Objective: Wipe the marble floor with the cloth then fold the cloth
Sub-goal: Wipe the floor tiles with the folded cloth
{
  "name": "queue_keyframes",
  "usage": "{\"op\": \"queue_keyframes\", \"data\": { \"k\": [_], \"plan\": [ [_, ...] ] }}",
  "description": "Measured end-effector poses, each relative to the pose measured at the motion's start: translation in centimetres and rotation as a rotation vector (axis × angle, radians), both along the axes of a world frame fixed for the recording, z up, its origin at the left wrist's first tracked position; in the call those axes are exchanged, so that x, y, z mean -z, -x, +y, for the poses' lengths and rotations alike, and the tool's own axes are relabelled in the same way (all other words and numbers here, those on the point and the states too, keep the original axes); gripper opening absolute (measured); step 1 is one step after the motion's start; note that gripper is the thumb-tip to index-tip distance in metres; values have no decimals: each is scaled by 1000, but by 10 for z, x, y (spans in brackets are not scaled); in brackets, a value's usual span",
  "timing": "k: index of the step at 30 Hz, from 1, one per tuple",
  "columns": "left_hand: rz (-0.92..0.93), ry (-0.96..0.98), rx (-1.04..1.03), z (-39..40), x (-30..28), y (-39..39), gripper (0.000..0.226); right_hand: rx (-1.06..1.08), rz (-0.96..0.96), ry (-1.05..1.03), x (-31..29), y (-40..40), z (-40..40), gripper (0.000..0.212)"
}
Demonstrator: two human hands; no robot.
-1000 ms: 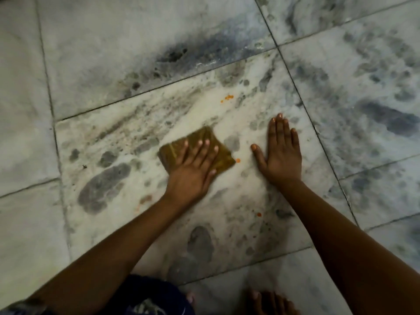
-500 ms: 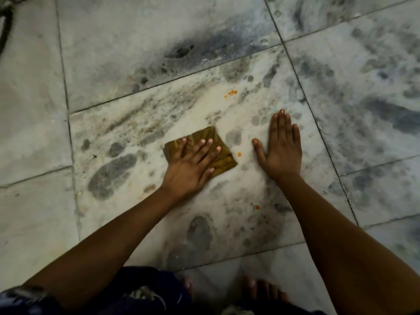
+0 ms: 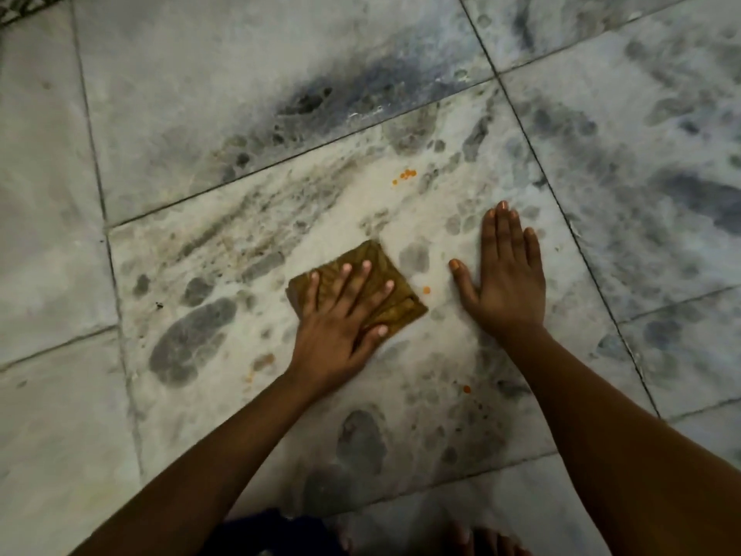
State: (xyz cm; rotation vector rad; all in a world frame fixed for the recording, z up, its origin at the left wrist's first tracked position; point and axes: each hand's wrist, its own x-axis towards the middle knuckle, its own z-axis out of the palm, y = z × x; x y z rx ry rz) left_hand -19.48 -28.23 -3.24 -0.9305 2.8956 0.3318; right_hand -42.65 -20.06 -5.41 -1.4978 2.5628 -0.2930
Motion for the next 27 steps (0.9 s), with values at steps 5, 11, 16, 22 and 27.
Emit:
{"op": "queue_keyframes", "data": {
  "k": [5,11,16,22,27],
  "plan": [
    [-39,20,-171,-94,-1,63,61,2,16,6,1,1,-1,77],
    [-44,35,-92,-93,0,154,59,12,7,-6,-1,0,-2,77],
    [-12,77,161,-41,2,72,62,6,10,-3,-1,1,-2,78],
    [-53,30,-58,-104,-5,125,62,13,4,-12,-1,0,-2,78],
    [25,57,62,-80,-6,101,63,14,-8,0,-2,1,-1,78]
  ]
}}
